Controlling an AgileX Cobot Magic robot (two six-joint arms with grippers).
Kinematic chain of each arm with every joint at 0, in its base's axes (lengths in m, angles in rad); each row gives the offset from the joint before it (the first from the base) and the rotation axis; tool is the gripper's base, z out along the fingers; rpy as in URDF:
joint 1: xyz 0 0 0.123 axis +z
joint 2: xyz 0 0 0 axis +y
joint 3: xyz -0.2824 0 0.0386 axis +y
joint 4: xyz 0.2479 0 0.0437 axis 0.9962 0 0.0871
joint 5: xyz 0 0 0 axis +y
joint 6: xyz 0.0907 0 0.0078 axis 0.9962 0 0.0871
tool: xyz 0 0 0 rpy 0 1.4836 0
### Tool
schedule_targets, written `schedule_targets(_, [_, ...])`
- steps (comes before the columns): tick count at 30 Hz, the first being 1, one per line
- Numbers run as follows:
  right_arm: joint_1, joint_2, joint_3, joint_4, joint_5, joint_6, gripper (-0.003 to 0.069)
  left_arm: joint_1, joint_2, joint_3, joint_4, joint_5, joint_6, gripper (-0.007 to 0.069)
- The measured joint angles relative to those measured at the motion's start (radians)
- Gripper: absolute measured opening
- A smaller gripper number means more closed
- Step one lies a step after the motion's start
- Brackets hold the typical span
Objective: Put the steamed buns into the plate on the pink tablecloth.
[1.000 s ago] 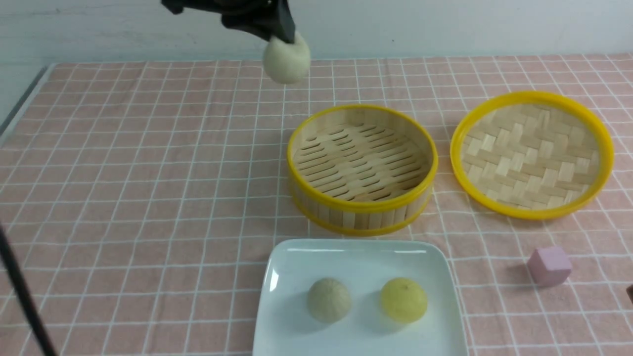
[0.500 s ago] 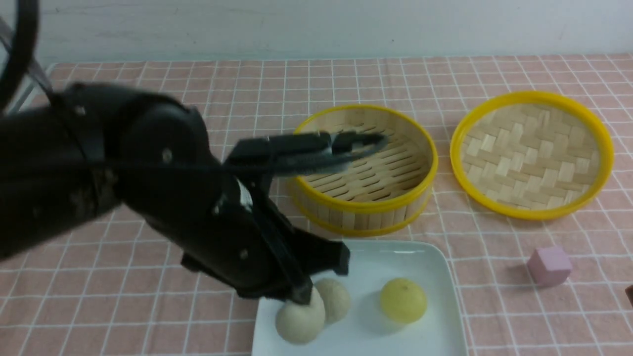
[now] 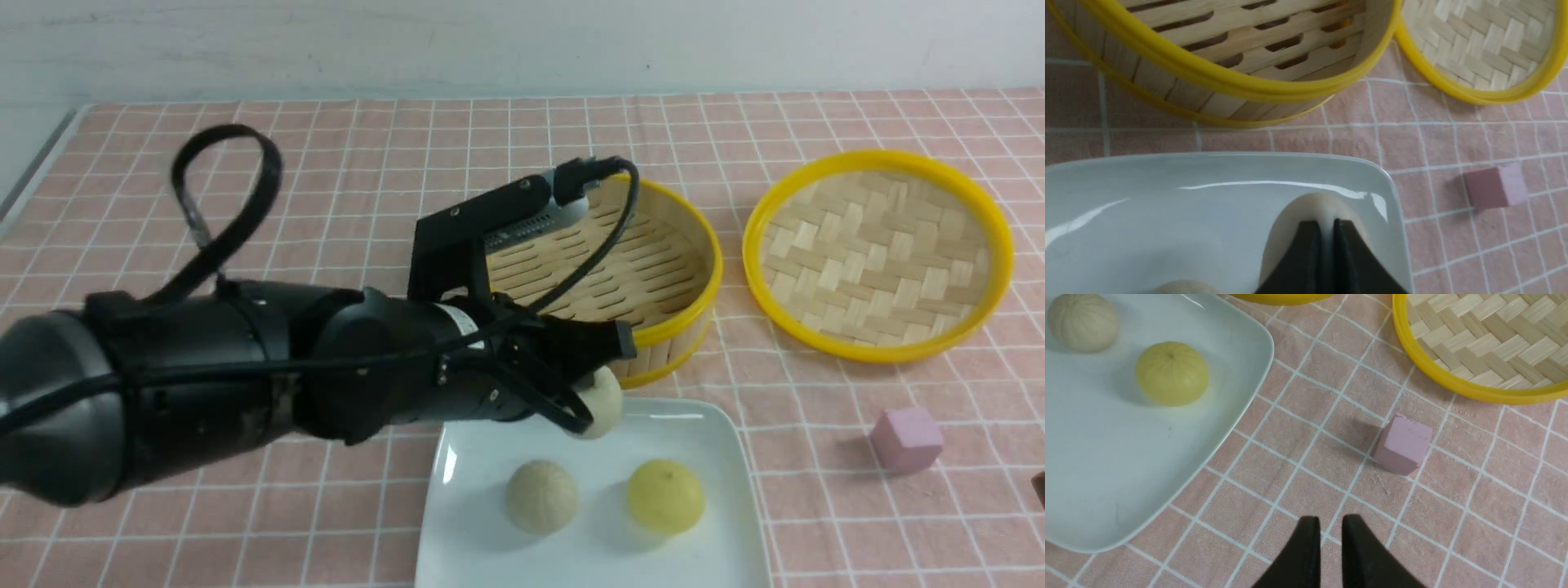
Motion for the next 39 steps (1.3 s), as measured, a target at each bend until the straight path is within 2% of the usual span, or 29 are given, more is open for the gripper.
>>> schedule_targets(7, [0.0,0.0,0.0,0.002,0.0,0.0,0.0113,0.0,0.124,0.0,-0.008,-0.121,-0.001,0.0034])
schedule_targets(11, [0.0,0.0,0.0,0.004,0.0,0.0,0.0118,0.0,0.171,0.0,-0.01,-0.135,-0.002,0.0048])
schedule_targets(15, [0.0,0.0,0.0,0.004,0.0,0.0,0.0122,0.0,0.195,0.0,-0.01,-0.128,-0.002,0.0101])
schedule_targets(19, [0.0,0.0,0.0,0.005,0.003,0.0,0.0123,0.0,0.195,0.0,-0.01,-0.109,-0.002,0.0231])
schedule_targets(23, [0.0,0.0,0.0,0.008,0.028,0.0,0.0123,0.0,0.194,0.0,-0.01,-0.077,-0.003,0.0317])
schedule_targets(25, [0.0,-0.001,-0.01,0.019,0.07,0.0,0.0123,0.0,0.182,0.0,-0.006,-0.059,-0.002,0.0377])
schedule_targets(28, [0.0,-0.013,-0.049,0.05,0.14,0.0,0.0123,0.0,0.153,0.0,0.006,-0.04,0.016,0.0426])
schedule_targets(35, [0.0,-0.11,-0.183,0.161,0.276,-0.026,0.0119,0.0,0.066,0.0,0.083,-0.024,0.047,0.0461])
schedule_targets(38, [0.0,-0.169,-0.207,0.18,0.31,-0.027,0.0078,0.0,0.038,0.0,0.138,-0.015,0.047,0.0457])
schedule_targets(39, [0.0,-0.204,-0.208,0.187,0.315,-0.026,0.0044,0.0,0.022,0.0,0.169,-0.007,0.047,0.0447])
